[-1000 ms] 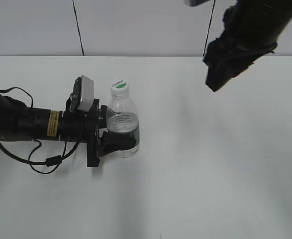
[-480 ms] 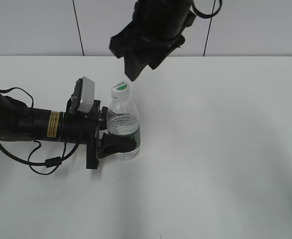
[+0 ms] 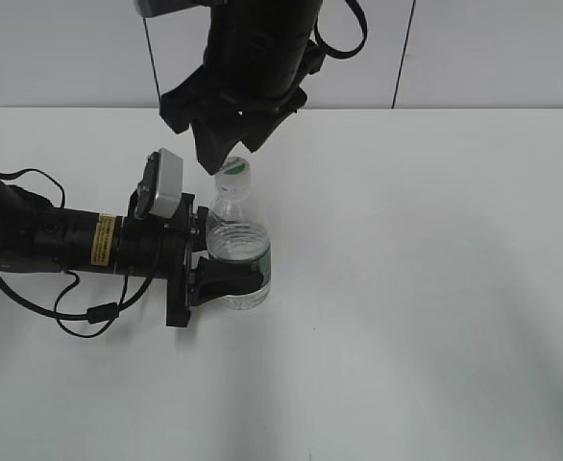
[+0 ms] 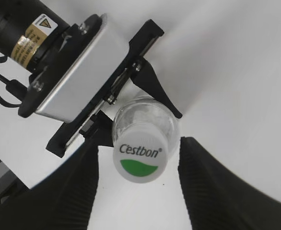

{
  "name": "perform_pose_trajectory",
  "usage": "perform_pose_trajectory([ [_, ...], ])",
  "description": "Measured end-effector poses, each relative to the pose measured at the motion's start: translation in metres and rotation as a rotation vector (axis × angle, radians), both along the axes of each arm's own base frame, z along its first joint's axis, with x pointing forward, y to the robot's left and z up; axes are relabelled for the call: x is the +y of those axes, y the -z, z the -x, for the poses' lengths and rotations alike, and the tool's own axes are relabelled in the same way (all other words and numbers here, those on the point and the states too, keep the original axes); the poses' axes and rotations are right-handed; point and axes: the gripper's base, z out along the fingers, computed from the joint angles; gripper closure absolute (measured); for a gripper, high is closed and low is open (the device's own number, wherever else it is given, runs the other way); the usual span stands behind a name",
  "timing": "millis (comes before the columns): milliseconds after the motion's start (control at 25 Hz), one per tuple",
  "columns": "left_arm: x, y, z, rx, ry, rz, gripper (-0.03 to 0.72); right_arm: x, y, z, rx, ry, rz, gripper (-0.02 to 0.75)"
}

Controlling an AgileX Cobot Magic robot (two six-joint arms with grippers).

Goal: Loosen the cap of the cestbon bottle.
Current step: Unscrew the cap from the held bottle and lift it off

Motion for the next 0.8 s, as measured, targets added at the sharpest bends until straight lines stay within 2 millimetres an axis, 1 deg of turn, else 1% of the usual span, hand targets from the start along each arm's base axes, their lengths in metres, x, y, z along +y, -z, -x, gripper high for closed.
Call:
perform_pose_trajectory([
  [240, 0.0, 0.0, 0.0, 0.0, 0.0, 0.0, 0.314, 0.0007, 0.0036, -0.0013, 0.004, 0.006, 0.008, 0.325],
  [440, 0.0, 0.0, 0.0, 0.0, 0.0, 0.0, 0.314, 0.0022, 0.0108, -0.0031, 0.016, 0.012, 0.02, 0.328],
  [520, 0.0, 0.0, 0.0, 0.0, 0.0, 0.0, 0.314, 0.002, 0.0108, -0.0032, 0.016, 0.012, 0.021, 0.347],
  [640, 0.0, 0.0, 0.0, 0.0, 0.0, 0.0, 0.314, 0.002, 0.0108, -0.0031, 0.016, 0.012, 0.021, 0.402],
  [800, 0.0, 0.0, 0.0, 0.002, -0.001, 0.0, 0.314, 0.0022, 0.0108, -0.003, 0.018, 0.012, 0.019, 0.426],
])
